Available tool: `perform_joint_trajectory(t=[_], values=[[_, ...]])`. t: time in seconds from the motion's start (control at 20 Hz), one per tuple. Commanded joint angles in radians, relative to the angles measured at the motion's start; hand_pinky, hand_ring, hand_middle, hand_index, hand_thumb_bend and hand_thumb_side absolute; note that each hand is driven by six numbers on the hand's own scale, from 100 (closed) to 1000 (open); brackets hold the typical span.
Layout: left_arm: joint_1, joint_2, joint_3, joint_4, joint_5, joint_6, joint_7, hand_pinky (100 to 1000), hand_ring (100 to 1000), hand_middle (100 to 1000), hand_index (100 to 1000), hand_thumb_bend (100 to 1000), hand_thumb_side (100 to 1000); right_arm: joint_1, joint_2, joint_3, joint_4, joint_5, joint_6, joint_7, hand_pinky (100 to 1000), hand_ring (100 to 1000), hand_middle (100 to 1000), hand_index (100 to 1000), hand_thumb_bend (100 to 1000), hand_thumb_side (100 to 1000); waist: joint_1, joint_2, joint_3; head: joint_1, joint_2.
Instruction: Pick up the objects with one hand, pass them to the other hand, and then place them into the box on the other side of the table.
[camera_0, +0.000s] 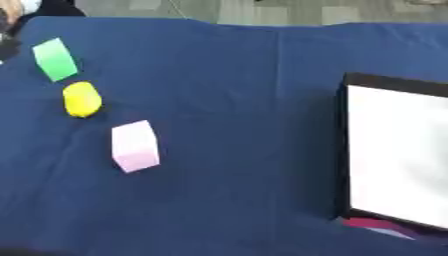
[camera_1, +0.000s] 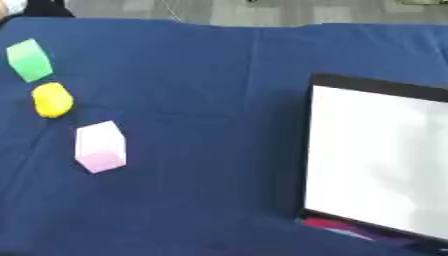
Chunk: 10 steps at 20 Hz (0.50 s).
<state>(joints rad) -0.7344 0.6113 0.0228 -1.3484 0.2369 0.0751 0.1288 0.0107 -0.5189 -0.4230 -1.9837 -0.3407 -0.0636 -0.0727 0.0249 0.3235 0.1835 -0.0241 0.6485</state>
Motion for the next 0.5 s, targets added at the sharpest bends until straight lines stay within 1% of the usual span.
perform_joint_trajectory(t=[0.05, 0.25, 0.35, 0.4, 0.5], values=[[-0.083, 0.123, -0.026, 0.097, -0.058, 0.028, -0.084, 830, 710, 688, 861, 573, 542, 0.002, -0.049, 0.000, -0.016, -0.008, -0.015, 0.005, 866, 917, 737, 987, 100, 355, 0.014, -0.003, -0.004, 0.025, -0.011], [-0.191, 0.182, -0.058, 0.219, -0.208, 0.044, -0.271, 843, 744, 711, 863, 623, 502, 0.009, -0.057, 0.005, -0.016, 0.004, -0.035, 0.011, 866, 914, 735, 983, 100, 349, 0.013, 0.006, -0.014, 0.050, -0.023], [-0.239, 0.199, -0.068, 0.272, -0.308, 0.039, -0.374, 844, 762, 721, 859, 685, 462, 0.012, -0.057, 0.007, -0.016, 0.013, -0.045, 0.012, 865, 912, 733, 982, 100, 348, 0.012, 0.013, -0.021, 0.050, -0.031], [-0.264, 0.204, -0.070, 0.296, -0.363, 0.033, -0.422, 843, 766, 721, 858, 699, 442, 0.012, -0.057, 0.009, -0.016, 0.018, -0.049, 0.013, 865, 912, 732, 981, 100, 334, 0.011, 0.017, -0.025, 0.050, -0.034], [-0.309, 0.203, -0.063, 0.340, -0.465, 0.018, -0.491, 841, 770, 722, 854, 744, 390, 0.012, -0.055, 0.013, -0.016, 0.030, -0.055, 0.016, 865, 911, 732, 981, 100, 348, 0.011, 0.025, -0.035, 0.049, -0.040]])
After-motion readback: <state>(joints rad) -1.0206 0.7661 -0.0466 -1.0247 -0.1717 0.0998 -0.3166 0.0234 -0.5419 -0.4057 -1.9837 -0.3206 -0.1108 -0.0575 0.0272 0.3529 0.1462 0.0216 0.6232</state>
